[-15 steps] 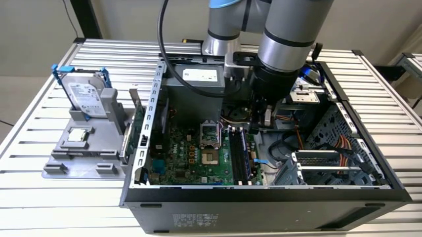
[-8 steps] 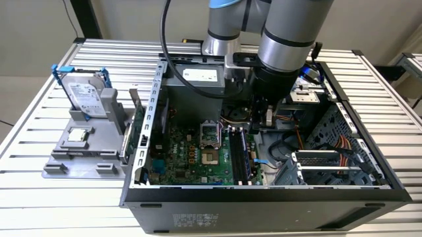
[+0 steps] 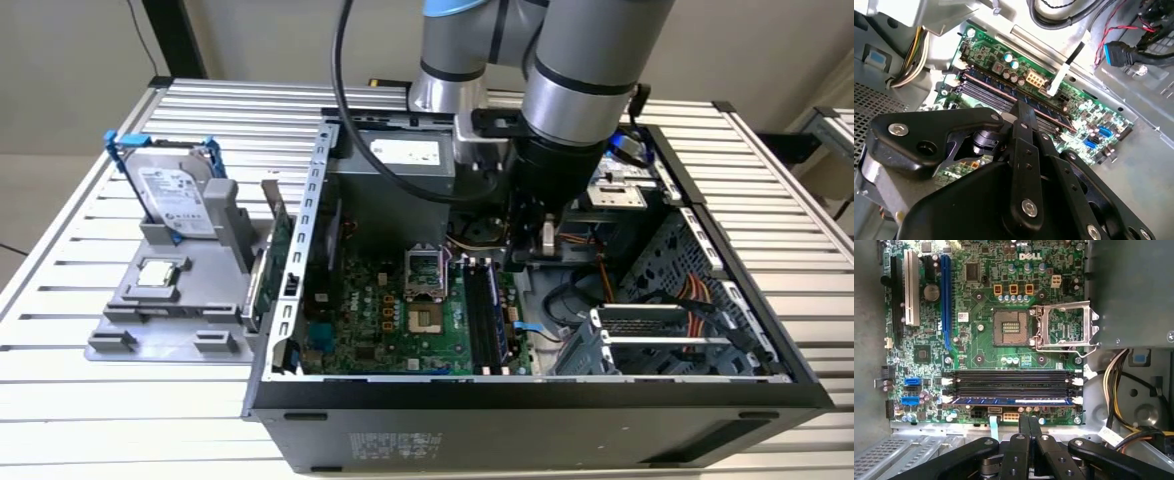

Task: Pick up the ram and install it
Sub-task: 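Press down the ram until it locks into place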

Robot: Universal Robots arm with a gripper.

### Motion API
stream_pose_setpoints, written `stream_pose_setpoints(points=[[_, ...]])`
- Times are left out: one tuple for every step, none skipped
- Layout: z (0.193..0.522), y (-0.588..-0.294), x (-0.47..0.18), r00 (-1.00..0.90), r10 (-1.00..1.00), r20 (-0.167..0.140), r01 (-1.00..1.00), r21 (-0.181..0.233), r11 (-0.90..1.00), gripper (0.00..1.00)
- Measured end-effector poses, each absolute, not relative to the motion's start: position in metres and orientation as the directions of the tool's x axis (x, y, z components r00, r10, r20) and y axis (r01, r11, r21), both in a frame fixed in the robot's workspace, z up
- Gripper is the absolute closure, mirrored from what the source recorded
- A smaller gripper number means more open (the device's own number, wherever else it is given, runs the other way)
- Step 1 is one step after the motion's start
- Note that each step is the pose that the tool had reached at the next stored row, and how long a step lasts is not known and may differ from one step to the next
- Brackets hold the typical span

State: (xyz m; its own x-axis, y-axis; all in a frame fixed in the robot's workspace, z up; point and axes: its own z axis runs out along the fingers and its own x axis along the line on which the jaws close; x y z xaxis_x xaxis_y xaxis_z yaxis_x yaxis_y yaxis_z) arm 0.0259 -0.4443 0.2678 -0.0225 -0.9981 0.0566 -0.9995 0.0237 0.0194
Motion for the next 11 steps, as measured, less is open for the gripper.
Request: stream_pose_setpoints(points=[[0.2678,-0.4443,0.0259,-0.016,-0.998,0.056,-1.0,0.019,0.017,1.0],[0.2678,-0.4443,0.0259,-0.01,-0.998,0.057,-1.0,0.019,0.011,1.0],[0.2678,-0.4443,0.0259,-0.003,-0.998,0.057,-1.0,0.019,0.004,1.0],[0.2678,-0.4443,0.0259,0.003,-0.998,0.056,-1.0,0.019,-0.002,1.0],[0.2678,-0.4443,0.0259,0.007,-0.998,0.056,-1.0,0.019,-0.006,1.0],[0.2678,-0.4443,0.0259,0.01,-0.998,0.056,-1.0,0.019,-0.009,1.0],[0.2678,-0.4444,0.0259,0.011,-0.998,0.056,-1.0,0.019,-0.01,1.0],[0.267,-0.4445,0.0257,0.011,-0.998,0.056,-1.0,0.019,-0.01,1.0],[0.2652,-0.4445,0.0248,0.011,-0.998,0.056,-1.0,0.019,-0.01,1.0],[0.2634,-0.4446,0.0235,0.011,-0.998,0.056,-1.0,0.019,-0.01,1.0],[0.2617,-0.4447,0.0222,0.011,-0.998,0.056,-1.0,0.019,-0.01,1.0]])
